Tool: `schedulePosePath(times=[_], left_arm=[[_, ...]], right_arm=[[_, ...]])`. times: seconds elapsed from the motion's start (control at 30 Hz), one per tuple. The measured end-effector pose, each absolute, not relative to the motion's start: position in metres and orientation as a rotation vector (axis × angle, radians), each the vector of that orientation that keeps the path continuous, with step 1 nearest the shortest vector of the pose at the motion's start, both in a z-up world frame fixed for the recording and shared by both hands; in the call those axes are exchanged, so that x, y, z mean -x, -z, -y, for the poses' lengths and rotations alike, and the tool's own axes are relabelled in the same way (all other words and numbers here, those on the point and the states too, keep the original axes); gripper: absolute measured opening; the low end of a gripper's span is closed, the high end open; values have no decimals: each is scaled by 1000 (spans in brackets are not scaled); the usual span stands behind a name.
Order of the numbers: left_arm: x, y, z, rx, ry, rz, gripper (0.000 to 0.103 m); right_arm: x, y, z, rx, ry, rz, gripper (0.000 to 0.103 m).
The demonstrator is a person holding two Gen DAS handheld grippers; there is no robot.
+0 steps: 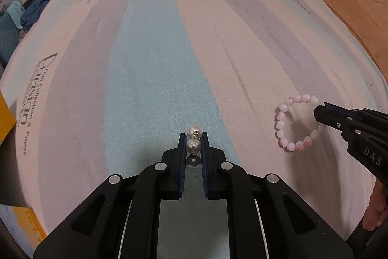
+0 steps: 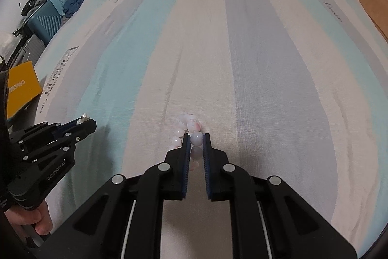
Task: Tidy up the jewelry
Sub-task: 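Carry the pink bracelet and pearl earrings over the white box with both tools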
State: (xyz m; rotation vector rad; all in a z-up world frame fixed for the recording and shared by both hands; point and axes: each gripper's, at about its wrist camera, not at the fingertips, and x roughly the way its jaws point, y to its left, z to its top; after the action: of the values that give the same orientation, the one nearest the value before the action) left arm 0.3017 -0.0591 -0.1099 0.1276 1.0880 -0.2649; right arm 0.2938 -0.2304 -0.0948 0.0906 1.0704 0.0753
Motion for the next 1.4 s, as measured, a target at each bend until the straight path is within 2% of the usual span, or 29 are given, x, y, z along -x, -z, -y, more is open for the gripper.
schedulePosePath(times=[1.4], left_arm=[[-209,23,28,-101,160,-1026,10]], right_arm=[[-199,10,212,-82,-90,-982,10]])
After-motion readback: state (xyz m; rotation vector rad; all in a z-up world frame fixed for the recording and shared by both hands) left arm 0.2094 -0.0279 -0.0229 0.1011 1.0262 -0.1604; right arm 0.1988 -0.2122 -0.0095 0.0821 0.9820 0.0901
